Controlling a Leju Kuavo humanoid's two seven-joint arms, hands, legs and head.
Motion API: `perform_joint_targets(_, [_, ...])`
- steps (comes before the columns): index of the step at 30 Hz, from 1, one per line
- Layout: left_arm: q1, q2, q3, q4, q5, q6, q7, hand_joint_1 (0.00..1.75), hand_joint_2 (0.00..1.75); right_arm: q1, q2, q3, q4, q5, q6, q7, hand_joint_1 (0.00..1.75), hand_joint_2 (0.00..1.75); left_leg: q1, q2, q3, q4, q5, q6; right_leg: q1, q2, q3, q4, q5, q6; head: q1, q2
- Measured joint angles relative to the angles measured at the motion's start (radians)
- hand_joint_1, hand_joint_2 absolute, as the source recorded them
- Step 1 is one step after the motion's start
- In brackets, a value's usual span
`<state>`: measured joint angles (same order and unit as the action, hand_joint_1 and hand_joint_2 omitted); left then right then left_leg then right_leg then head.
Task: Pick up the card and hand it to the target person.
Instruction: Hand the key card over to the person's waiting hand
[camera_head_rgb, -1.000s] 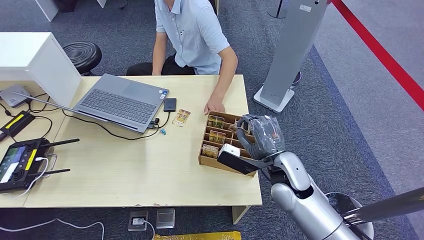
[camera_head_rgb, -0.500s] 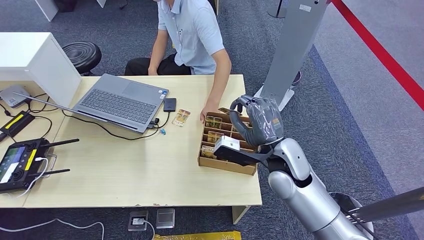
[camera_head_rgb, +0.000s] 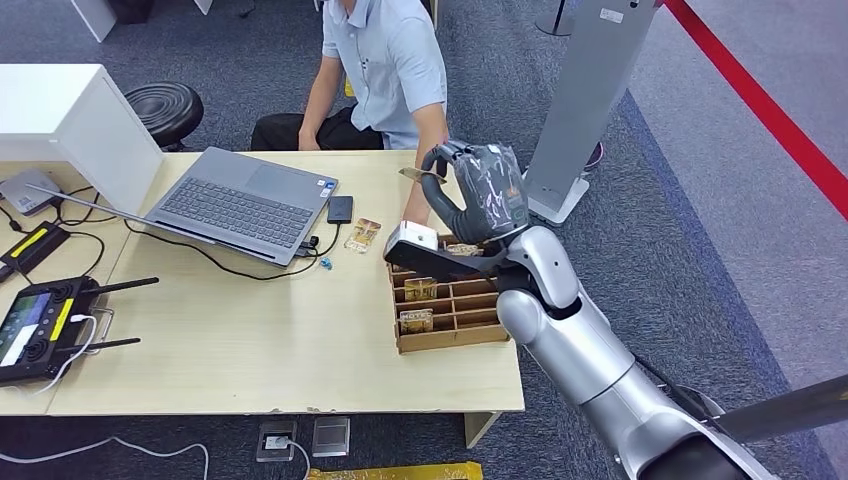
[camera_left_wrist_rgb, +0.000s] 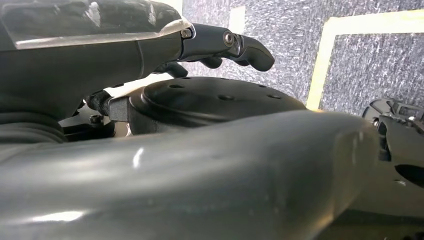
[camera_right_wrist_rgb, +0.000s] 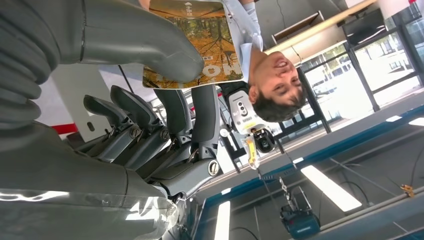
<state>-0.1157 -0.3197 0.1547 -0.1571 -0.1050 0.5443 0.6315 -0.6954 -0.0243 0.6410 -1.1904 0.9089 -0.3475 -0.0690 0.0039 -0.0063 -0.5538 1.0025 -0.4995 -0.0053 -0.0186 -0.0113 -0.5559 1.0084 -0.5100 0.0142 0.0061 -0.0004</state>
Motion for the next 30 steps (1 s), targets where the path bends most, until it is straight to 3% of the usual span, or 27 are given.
perform_joint_targets(12, [0.007,0.004,-0.029,-0.01,0.009,0.004,-0.018,0.0,0.0,-0.126,0.108,0.022,0.247,0.009,-0.021,-0.009,1.75,1.75,0.0,0.0,0.0,0.0,0.0,0.0,0.0,0.0,0.0,0.0,0.0,0.0,0.0,0.0])
perform_joint_targets(23, [0.008,0.004,-0.067,-0.017,0.016,-0.022,0.019,0.0,0.0,-0.209,0.215,0.063,0.43,0.049,-0.053,-0.035,1.73,1.75,0.0,0.0,0.0,0.0,0.0,0.0,0.0,0.0,0.0,0.0,0.0,0.0,0.0,0.0])
perform_joint_targets(24, [0.008,0.004,-0.069,-0.017,0.02,-0.023,0.019,0.0,0.0,-0.213,0.223,0.07,0.444,0.059,-0.056,-0.036,1.58,1.75,0.0,0.0,0.0,0.0,0.0,0.0,0.0,0.0,0.0,0.0,0.0,0.0,0.0,0.0])
perform_joint_targets(25, [0.008,0.004,-0.071,-0.017,0.025,-0.023,0.018,0.0,0.0,-0.216,0.23,0.076,0.455,0.067,-0.058,-0.037,1.24,1.75,0.0,0.0,0.0,0.0,0.0,0.0,0.0,0.0,0.0,0.0,0.0,0.0,0.0,0.0])
perform_joint_targets(27, [0.009,0.004,-0.075,-0.017,0.033,-0.022,0.018,0.0,0.0,-0.217,0.241,0.087,0.474,0.078,-0.061,-0.034,0.38,1.75,0.0,0.0,0.0,0.0,0.0,0.0,0.0,0.0,0.0,0.0,0.0,0.0,0.0,0.0])
perform_joint_targets(28, [0.01,0.004,-0.076,-0.017,0.037,-0.02,0.018,0.0,0.0,-0.219,0.246,0.091,0.483,0.081,-0.06,-0.031,0.1,1.75,0.0,0.0,0.0,0.0,0.0,0.0,0.0,0.0,0.0,0.0,0.0,0.0,0.0,0.0])
perform_joint_targets(30, [0.01,0.003,-0.079,-0.017,0.047,-0.012,0.018,0.0,0.0,-0.222,0.255,0.101,0.502,0.087,-0.054,-0.022,0.0,1.75,0.0,0.0,0.0,0.0,0.0,0.0,0.0,0.0,0.0,0.0,0.0,0.0,0.0,0.0])
